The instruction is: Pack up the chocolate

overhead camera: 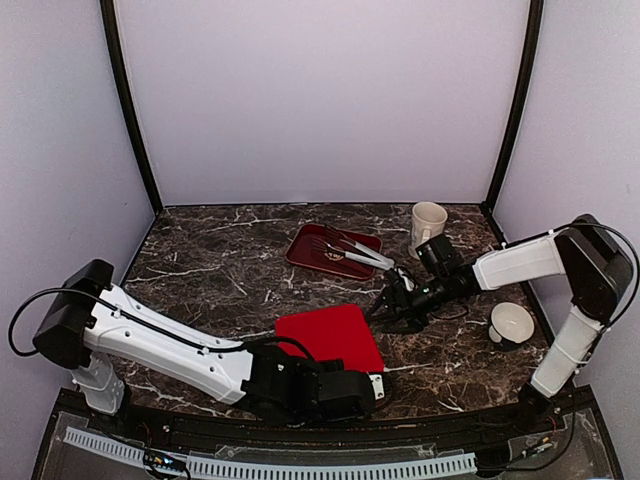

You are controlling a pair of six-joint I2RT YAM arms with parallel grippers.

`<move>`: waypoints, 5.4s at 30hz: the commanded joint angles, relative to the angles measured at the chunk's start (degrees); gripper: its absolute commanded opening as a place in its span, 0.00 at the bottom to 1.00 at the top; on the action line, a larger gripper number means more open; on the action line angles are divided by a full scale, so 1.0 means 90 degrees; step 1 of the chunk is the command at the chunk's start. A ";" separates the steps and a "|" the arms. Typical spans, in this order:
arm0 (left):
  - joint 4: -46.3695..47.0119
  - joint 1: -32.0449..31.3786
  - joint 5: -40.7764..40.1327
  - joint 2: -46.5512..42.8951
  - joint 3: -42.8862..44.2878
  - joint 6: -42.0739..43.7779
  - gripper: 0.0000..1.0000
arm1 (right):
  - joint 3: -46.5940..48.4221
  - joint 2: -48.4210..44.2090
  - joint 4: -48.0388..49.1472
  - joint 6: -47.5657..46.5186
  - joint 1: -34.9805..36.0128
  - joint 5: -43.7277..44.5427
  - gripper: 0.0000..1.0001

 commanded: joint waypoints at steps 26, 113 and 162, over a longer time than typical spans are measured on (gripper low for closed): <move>0.0012 0.2870 0.3977 -0.3587 -0.1721 -0.3420 0.84 | -0.2110 -0.5957 -0.1354 0.0440 0.1112 0.0396 0.72; 0.2473 0.4477 0.6204 -0.1588 -0.3499 -0.5609 0.84 | -0.2090 -0.0839 0.4315 0.2857 0.1536 0.0444 0.85; 0.1376 0.5086 0.6141 -0.3276 -0.3785 -0.5109 0.36 | -0.1588 -0.0833 0.3408 0.3155 0.1487 0.0382 0.76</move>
